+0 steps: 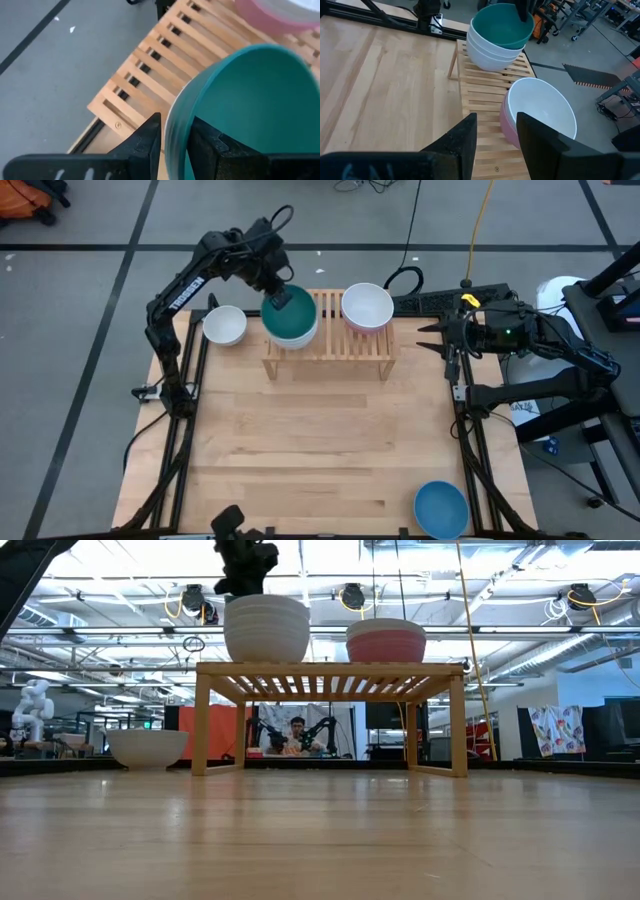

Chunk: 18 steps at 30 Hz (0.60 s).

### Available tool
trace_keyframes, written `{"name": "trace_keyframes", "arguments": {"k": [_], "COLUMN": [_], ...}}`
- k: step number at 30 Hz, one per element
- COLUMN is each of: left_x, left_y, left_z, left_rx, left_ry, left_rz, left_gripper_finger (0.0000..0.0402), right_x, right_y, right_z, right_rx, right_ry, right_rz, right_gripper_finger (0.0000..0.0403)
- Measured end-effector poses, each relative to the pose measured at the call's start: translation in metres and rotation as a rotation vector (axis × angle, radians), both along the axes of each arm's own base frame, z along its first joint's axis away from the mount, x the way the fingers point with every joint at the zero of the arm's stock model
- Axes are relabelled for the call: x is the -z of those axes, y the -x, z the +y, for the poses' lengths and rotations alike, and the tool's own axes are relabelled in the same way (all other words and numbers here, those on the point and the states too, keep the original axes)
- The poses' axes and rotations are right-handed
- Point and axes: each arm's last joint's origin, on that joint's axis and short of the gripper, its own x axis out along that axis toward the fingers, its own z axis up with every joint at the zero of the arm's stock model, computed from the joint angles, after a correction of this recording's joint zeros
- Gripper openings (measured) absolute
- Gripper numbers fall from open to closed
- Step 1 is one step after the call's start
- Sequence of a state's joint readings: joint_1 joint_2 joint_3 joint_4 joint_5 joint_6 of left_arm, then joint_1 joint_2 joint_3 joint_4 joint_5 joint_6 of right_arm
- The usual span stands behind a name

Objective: Place and stack bowls onto a shelf
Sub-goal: Stack the green bowl on top of the white bowl on the shelf

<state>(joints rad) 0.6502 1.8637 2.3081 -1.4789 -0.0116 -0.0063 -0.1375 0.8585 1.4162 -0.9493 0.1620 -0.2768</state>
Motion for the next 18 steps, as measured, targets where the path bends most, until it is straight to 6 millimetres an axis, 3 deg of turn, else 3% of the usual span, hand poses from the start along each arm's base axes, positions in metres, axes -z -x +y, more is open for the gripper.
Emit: {"name": "trace_keyframes", "arguments": {"k": [8, 18], "left_x": [-0.0046, -0.0045], "left_y": [-0.0027, -0.0099], "left_z": [0.008, -0.0017], "left_rx": [-0.015, -0.02], "left_ry": [-0.053, -0.03], "left_rz": [-0.069, -0.085], "left_gripper_finger": [0.0088, 0.0088], "right_x": [-0.0001, -0.0001], "right_y": [0.0004, 0.0005], "right_z": [-0.0014, -0.0014], "right_rx": [0.046, 0.046], "right_ry": [0.023, 0.021], "right_rz": [0.003, 0.003], "right_gripper_finger": [0.0132, 0.0132]}}
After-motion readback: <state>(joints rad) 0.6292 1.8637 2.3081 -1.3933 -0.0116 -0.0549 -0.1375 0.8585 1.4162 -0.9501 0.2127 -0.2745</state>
